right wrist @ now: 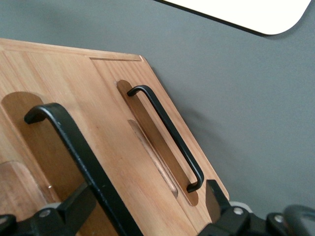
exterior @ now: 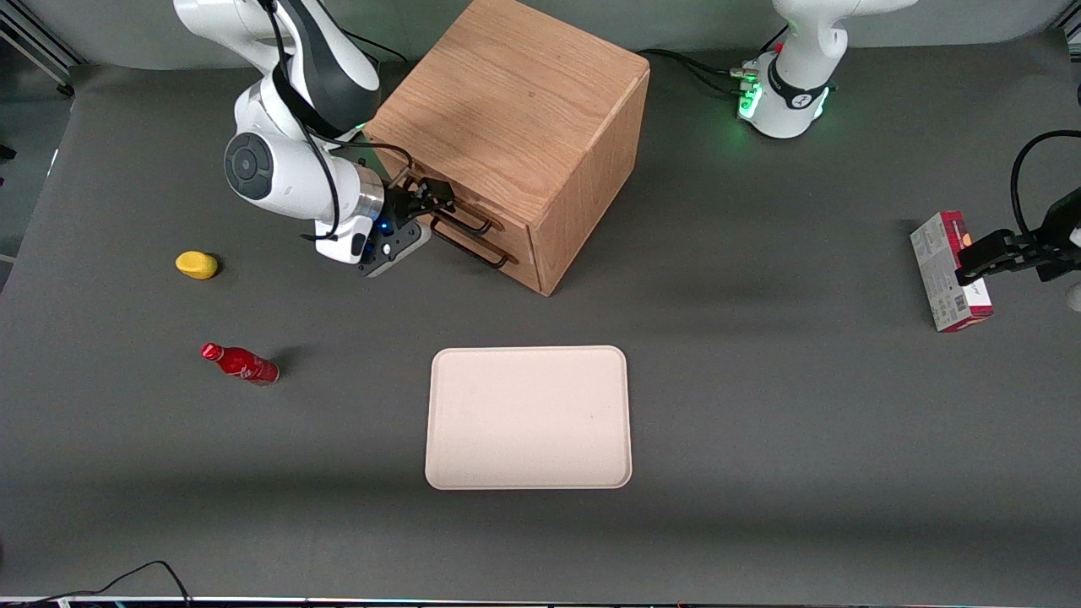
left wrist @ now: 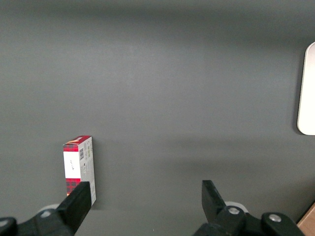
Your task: Close top drawer
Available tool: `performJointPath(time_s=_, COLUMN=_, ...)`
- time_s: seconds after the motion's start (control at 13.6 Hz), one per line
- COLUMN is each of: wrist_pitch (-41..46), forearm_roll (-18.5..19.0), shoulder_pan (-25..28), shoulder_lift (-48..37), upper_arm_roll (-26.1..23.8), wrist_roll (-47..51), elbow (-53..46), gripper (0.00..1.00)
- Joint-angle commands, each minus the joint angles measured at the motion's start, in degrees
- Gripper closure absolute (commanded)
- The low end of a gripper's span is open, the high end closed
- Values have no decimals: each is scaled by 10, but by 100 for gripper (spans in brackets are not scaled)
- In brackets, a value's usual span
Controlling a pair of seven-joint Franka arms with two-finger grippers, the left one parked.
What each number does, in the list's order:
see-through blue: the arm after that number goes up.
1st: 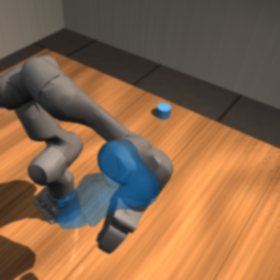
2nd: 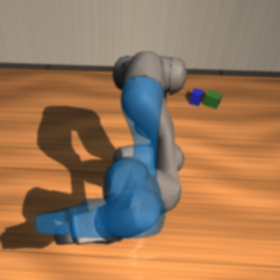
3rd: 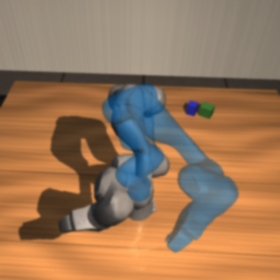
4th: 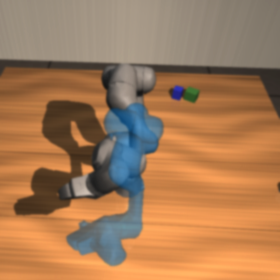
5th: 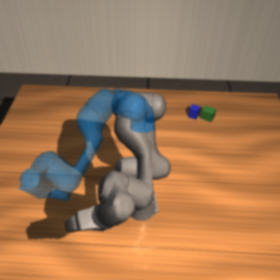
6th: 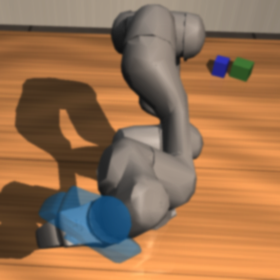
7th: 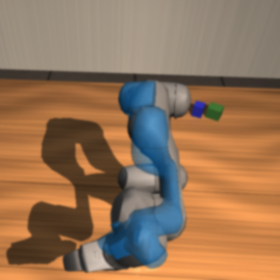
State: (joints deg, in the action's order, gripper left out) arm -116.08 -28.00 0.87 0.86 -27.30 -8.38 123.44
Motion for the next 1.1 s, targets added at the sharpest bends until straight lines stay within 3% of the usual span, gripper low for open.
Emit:
performJointPath(time_s=0.0, wrist_pitch=0, forearm_roll=-6, shoulder_pan=-3, shoulder_lift=-5, upper_arm_roll=-12, wrist_roll=6, elbow=-8, gripper=0)
performJointPath(time_s=0.44, wrist_pitch=116, forearm_roll=43, shoulder_pan=-7, shoulder_lift=4, upper_arm_roll=29, wrist_roll=13, elbow=-138, gripper=0)
performJointPath(time_s=0.73, wrist_pitch=224, forearm_roll=130, shoulder_pan=-6, shoulder_lift=-24, upper_arm_roll=85, wrist_roll=43, elbow=-257, gripper=0)
performJointPath(time_s=0.95, wrist_pitch=268, forearm_roll=217, shoulder_pan=-6, shoulder_lift=-89, upper_arm_roll=115, wrist_roll=84, elbow=-276, gripper=0)
performJointPath(time_s=1.03, wrist_pitch=290, forearm_roll=224, shoulder_pan=-5, shoulder_lift=-111, upper_arm_roll=120, wrist_roll=111, elbow=-276, gripper=0)
